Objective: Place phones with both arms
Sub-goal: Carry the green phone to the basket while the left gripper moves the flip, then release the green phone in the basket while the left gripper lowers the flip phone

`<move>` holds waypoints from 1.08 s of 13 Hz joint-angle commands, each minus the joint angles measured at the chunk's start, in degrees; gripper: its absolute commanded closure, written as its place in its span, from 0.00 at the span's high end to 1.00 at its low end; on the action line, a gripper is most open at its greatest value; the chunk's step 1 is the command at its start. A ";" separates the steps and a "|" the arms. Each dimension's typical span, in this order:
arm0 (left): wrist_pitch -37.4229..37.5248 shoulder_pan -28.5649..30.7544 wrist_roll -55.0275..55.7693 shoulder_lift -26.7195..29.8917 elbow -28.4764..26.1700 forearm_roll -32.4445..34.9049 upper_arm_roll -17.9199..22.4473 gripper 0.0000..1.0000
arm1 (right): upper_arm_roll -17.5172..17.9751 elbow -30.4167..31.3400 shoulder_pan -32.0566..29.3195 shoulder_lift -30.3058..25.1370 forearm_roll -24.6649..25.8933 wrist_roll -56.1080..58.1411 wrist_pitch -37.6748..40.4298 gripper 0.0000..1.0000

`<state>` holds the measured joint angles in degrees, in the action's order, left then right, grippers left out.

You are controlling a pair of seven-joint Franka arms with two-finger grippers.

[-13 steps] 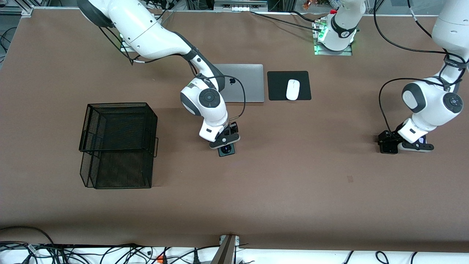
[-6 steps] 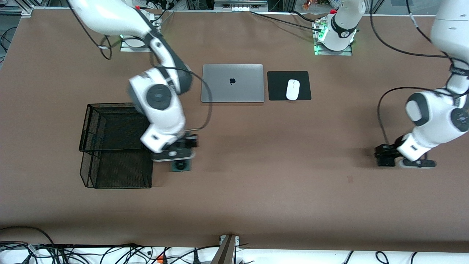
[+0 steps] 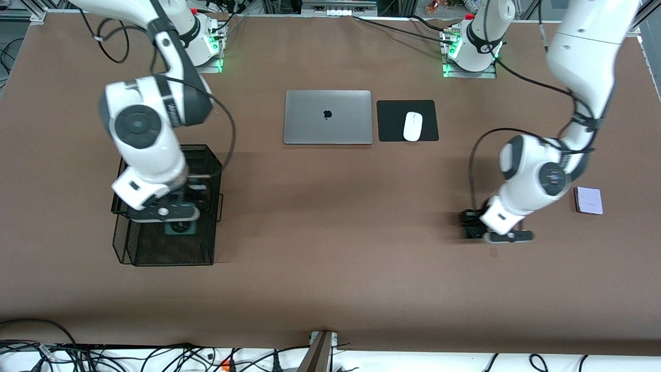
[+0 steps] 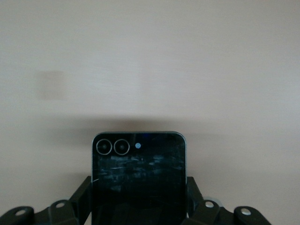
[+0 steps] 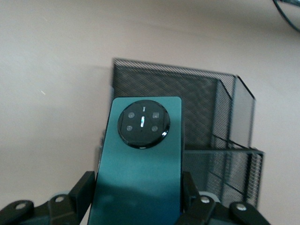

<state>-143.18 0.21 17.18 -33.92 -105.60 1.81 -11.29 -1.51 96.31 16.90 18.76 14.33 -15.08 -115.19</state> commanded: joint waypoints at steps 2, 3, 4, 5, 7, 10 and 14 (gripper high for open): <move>2.19 -13.79 17.13 -3.33 7.66 -1.02 1.53 0.00 | -8.14 16.60 0.33 -13.03 -7.91 12.86 -6.09 0.00; 3.77 -18.36 21.79 -5.78 11.43 -0.93 2.06 0.00 | -9.11 19.16 0.33 -14.70 -7.91 13.41 -6.54 0.00; 5.87 -22.32 24.89 -8.16 15.90 -0.93 3.11 0.00 | -10.17 22.84 0.33 -16.28 -7.91 13.50 -9.15 0.00; 8.33 -26.97 27.35 -10.62 20.30 -1.02 4.77 0.00 | -11.31 26.61 0.33 -17.34 -7.91 14.54 -13.27 0.00; 10.80 -35.07 32.02 -14.84 27.08 -1.10 8.90 0.00 | -13.07 31.03 0.33 -17.62 -8.61 16.66 -19.61 0.00; 13.35 -41.85 34.32 -21.00 35.44 -1.02 11.72 0.00 | -14.48 32.01 0.33 -16.39 -9.76 17.54 -20.60 0.00; 14.33 -50.20 35.82 -24.70 41.60 -1.10 17.24 0.00 | -15.72 33.07 0.33 -12.53 -10.81 18.33 -27.36 0.00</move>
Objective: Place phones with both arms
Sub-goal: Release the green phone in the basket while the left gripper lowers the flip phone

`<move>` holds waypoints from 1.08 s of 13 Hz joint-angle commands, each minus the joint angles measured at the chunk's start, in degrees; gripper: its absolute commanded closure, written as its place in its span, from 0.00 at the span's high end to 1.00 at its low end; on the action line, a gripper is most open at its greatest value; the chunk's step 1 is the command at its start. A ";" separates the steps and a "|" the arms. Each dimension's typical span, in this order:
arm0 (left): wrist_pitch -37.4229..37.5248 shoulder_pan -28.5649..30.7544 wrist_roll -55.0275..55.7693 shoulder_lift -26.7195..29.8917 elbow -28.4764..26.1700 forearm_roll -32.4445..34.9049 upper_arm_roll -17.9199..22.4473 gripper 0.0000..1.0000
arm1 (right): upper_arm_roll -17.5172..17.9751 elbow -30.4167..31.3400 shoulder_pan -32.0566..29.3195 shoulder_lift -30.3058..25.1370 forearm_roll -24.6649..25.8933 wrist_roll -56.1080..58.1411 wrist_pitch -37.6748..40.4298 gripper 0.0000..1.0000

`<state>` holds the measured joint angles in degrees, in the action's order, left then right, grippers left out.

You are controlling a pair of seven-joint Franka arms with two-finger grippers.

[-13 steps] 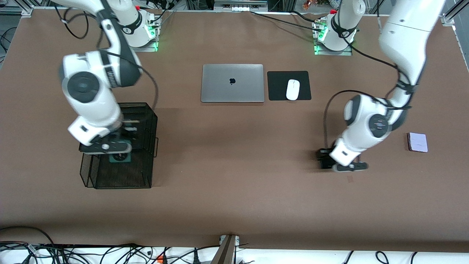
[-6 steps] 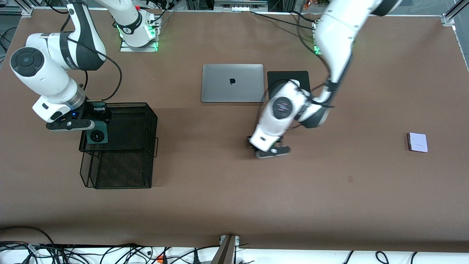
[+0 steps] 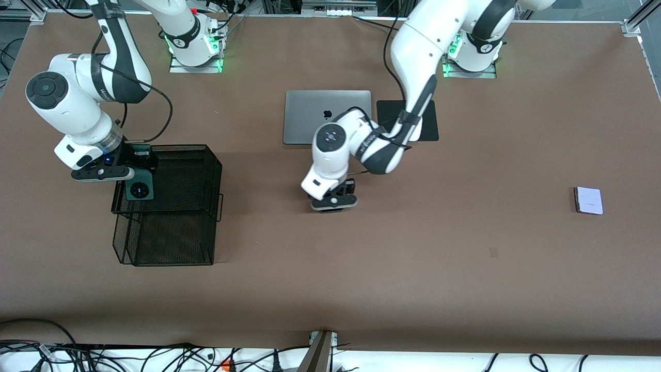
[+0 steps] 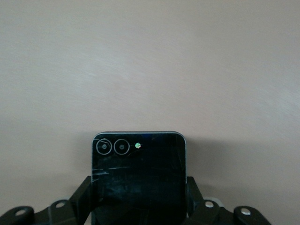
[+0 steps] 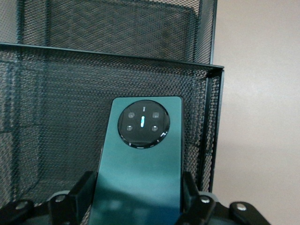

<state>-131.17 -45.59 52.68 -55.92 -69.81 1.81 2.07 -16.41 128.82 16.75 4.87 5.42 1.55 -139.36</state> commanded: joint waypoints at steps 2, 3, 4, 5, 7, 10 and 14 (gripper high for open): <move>2.23 -6.26 0.41 -3.23 6.18 -1.11 5.04 0.00 | -0.81 0.47 0.39 2.86 -4.35 1.70 -4.26 0.00; 1.71 -6.70 0.50 -4.10 6.35 -1.10 5.22 0.06 | -0.81 0.38 0.39 3.56 -5.41 1.79 -5.48 0.11; 1.44 -7.40 1.28 -4.72 6.79 -1.10 5.57 0.06 | -0.81 0.47 0.39 4.27 -5.51 1.79 -6.97 0.45; 1.44 -8.01 1.81 -5.16 7.32 -1.10 6.18 0.06 | -0.81 0.38 0.39 4.88 -5.59 1.70 -7.85 0.70; 1.44 -8.20 2.60 -5.34 7.50 -1.10 6.36 0.14 | -0.81 0.12 0.39 4.98 -5.77 1.61 -8.13 0.92; 1.62 -8.11 3.49 -4.81 7.67 -1.10 6.89 1.00 | -0.81 -0.84 0.39 4.80 -6.39 1.17 -7.42 0.99; 6.43 -5.93 2.87 -0.26 7.59 -1.28 7.68 1.00 | -0.55 -8.20 0.65 4.62 -6.73 0.82 2.20 0.99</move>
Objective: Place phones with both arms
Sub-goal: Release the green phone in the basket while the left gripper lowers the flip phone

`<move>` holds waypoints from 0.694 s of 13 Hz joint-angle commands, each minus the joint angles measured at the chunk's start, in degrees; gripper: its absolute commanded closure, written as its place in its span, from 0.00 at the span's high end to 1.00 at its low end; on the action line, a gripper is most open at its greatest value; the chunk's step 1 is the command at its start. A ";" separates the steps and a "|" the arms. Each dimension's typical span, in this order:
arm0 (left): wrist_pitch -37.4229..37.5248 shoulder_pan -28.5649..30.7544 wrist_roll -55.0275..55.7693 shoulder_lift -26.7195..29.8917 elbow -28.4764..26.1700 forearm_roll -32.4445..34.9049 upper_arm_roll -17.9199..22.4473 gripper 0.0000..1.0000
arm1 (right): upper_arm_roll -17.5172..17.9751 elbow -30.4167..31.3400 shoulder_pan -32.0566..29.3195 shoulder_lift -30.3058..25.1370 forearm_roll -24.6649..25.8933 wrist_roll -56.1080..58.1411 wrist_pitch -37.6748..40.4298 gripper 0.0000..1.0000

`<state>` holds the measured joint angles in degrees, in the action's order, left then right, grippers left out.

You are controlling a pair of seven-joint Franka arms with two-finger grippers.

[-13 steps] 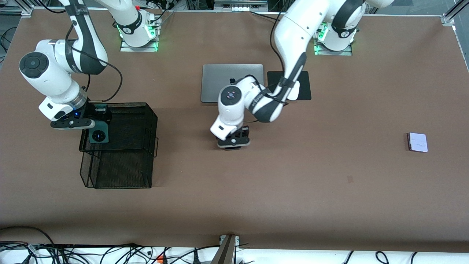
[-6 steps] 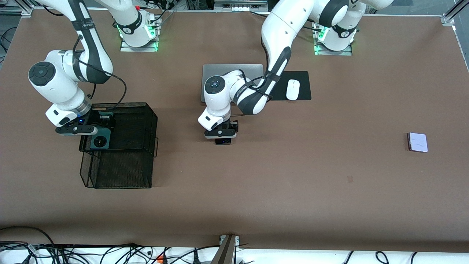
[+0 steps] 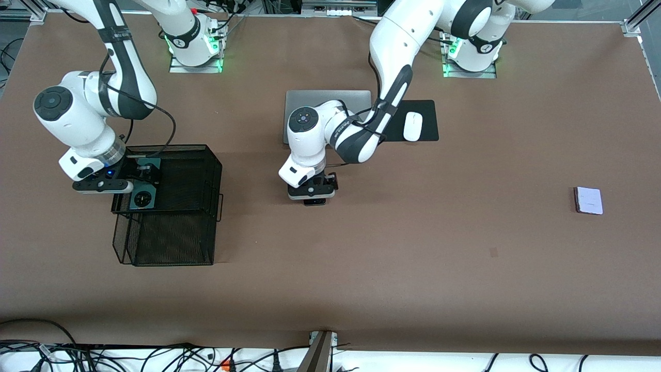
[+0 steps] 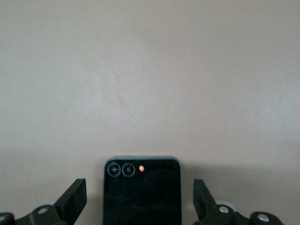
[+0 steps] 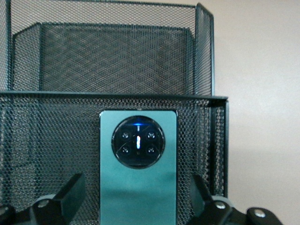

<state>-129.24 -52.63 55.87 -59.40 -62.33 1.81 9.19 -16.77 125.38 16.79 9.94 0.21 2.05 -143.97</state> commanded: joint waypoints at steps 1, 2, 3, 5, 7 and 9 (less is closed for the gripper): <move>5.48 2.95 -0.58 6.29 -1.47 -1.37 0.31 1.00 | 0.24 -8.71 1.05 -0.18 -2.92 -1.42 11.99 0.99; 6.18 3.41 0.72 8.75 -5.31 -1.54 0.39 1.00 | 0.68 -12.32 1.93 0.08 -4.59 -4.48 16.83 0.99; 6.19 3.67 2.12 11.91 -10.39 -0.93 0.66 1.00 | 1.38 -15.40 4.02 0.87 -5.39 -8.77 20.36 0.99; 5.93 6.91 -0.31 17.63 -19.37 -0.67 1.36 1.00 | 1.82 -20.33 9.37 3.67 -5.40 -16.95 21.54 0.99; 5.67 11.65 -5.66 23.17 -26.41 -0.49 1.27 1.00 | 2.61 -25.77 16.32 9.10 -5.49 -26.26 21.45 0.99; 4.18 17.53 -13.72 27.74 -32.47 -0.40 1.27 1.00 | 3.06 -33.06 22.30 17.35 -5.40 -34.01 20.75 0.99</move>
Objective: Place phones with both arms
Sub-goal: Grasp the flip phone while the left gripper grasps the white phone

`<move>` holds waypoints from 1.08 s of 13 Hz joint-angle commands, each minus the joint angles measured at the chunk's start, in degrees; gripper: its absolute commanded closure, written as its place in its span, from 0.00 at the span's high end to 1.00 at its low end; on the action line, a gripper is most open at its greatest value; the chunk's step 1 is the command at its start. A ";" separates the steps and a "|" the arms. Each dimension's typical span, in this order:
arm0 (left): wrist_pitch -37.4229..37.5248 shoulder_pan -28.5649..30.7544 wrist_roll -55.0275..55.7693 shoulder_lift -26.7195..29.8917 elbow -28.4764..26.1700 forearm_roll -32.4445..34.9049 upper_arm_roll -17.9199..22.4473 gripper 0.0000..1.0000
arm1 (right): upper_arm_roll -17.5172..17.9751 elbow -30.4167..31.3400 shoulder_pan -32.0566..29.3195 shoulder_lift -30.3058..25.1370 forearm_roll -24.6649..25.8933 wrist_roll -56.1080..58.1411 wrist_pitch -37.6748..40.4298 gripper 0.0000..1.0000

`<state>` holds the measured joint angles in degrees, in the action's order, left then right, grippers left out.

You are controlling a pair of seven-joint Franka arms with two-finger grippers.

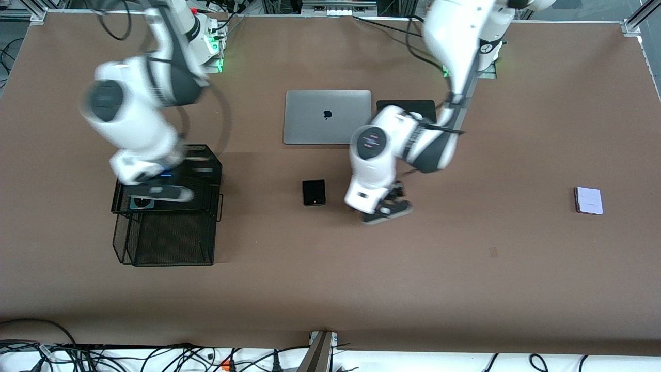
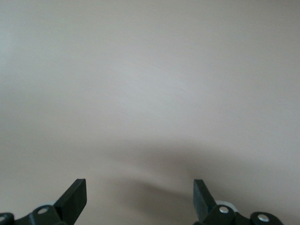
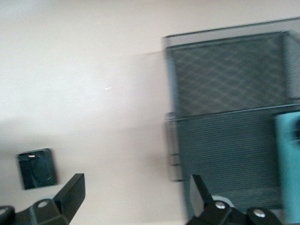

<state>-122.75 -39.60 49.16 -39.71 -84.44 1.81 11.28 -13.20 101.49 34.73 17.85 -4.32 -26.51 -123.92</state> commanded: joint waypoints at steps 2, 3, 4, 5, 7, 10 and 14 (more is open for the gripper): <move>-4.77 11.79 -18.87 13.67 -17.56 -0.41 -0.99 1.00 | -0.16 -18.66 8.58 19.37 -1.13 -6.18 0.61 0.99; -5.56 15.40 -24.76 16.04 -20.56 -0.49 -0.99 1.00 | 1.06 -22.01 9.29 23.42 -2.00 -6.18 0.26 0.99; -5.75 19.00 -30.65 17.90 -22.76 -0.41 -0.99 1.00 | 2.47 -24.13 9.30 26.42 -2.27 -5.66 -1.14 0.99; -5.75 22.95 -36.97 19.05 -24.00 -0.41 -0.99 1.00 | 3.79 -24.32 9.39 28.53 -2.27 -5.39 -3.94 0.99; -5.83 31.39 -49.89 20.20 -24.72 -0.50 -1.17 1.00 | 5.11 -24.15 9.30 31.71 -2.36 -2.34 -9.92 0.99; -8.63 39.75 -59.85 19.85 -25.77 -0.50 -1.08 1.00 | 5.56 -23.80 9.39 33.13 -2.36 1.37 -10.64 0.99; -19.08 49.25 -73.66 18.71 -31.12 -1.29 -1.43 1.00 | 6.70 -23.10 9.39 33.04 -3.93 1.29 -10.56 0.99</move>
<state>-137.52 6.46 -19.25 -21.40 -112.31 1.82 11.06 -7.79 79.07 44.77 50.85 -6.34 -26.58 -135.18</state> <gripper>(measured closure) 0.000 0.009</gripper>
